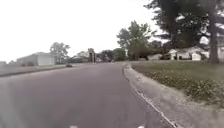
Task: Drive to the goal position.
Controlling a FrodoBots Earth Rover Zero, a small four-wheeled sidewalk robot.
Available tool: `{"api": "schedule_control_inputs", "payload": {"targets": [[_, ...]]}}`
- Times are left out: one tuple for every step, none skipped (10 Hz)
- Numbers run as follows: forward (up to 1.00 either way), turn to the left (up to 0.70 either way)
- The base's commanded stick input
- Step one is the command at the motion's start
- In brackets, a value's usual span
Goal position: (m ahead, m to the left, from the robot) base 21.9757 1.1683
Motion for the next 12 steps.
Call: {"api": "schedule_control_inputs", "payload": {"targets": [[1.00,0.00],[1.00,0.00],[1.00,0.00],[1.00,0.00],[1.00,0.00],[1.00,0.00],[1.00,0.00],[1.00,0.00],[1.00,0.00],[1.00,0.00],[1.00,0.00],[1.00,0.00]]}}
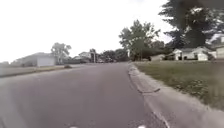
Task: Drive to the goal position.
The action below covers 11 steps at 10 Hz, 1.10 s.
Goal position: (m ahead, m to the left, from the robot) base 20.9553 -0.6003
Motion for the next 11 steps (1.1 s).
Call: {"api": "schedule_control_inputs", "payload": {"targets": [[1.00,0.00],[1.00,0.00],[1.00,-0.01],[1.00,-0.02],[1.00,-0.02],[1.00,-0.03],[1.00,-0.35],[1.00,-0.38],[1.00,-0.31],[1.00,-0.07],[1.00,0.00]]}}
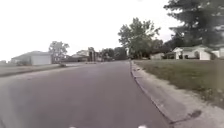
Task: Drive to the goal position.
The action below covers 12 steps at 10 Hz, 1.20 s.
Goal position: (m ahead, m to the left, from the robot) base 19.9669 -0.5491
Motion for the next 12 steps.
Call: {"api": "schedule_control_inputs", "payload": {"targets": [[1.00,0.00],[1.00,0.00],[1.00,0.00],[1.00,-0.05],[1.00,-0.19],[1.00,-0.31],[1.00,-0.10],[1.00,0.00],[1.00,0.00],[1.00,0.00],[1.00,0.00],[1.00,0.00]]}}
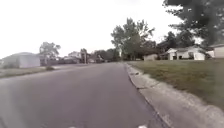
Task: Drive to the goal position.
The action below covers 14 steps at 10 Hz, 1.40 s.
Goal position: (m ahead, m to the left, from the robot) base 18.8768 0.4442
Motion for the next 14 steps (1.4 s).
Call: {"api": "schedule_control_inputs", "payload": {"targets": [[1.00,0.00],[1.00,0.00],[1.00,0.00],[1.00,-0.36],[1.00,-0.39],[1.00,-0.13],[1.00,0.00],[1.00,0.00],[1.00,0.00],[1.00,-0.05],[1.00,-0.31],[1.00,-0.38],[1.00,-0.15],[1.00,-0.05]]}}
